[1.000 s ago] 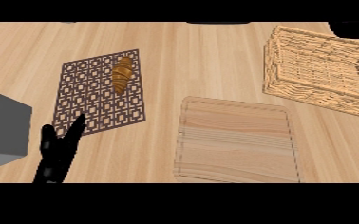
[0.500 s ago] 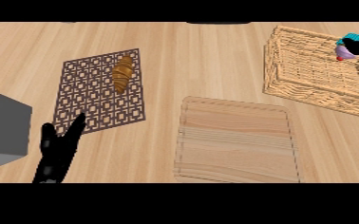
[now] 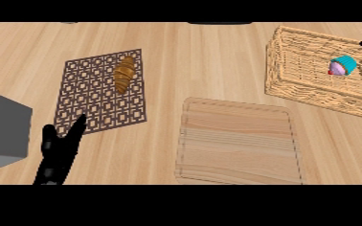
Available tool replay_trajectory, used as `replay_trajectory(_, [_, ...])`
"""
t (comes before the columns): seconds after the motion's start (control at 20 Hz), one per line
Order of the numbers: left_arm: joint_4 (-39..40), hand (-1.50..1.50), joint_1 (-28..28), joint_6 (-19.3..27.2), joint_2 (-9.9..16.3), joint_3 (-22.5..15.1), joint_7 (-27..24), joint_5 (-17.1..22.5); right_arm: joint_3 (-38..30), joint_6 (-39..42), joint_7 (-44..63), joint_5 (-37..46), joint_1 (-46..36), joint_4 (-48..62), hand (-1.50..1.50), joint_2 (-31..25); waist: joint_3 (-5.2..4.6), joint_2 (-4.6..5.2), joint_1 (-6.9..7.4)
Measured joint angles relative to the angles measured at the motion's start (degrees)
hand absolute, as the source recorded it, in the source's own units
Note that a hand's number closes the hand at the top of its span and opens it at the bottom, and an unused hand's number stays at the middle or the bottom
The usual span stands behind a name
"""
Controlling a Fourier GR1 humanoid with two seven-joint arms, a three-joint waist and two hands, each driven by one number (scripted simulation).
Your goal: Pick the cupcake from the cutting board and place it in the basket
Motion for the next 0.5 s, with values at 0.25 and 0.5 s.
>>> replay_trajectory(0.25, [-0.03,0.0,0.47,0.14,-0.34,0.28,-0.68,-0.19,-3.55,-0.59,1.04,-4.65,3.12,-4.62,-1.5,-0.17,-0.02,-0.18,-0.51])
replay_trajectory(0.5, [0.2,0.0,0.62,0.32,-0.68,0.44,-1.25,-0.45,-7.79,1.61,3.31,-8.25,6.91,-7.72,-1.5,-4.73,-0.03,-0.27,-0.79])
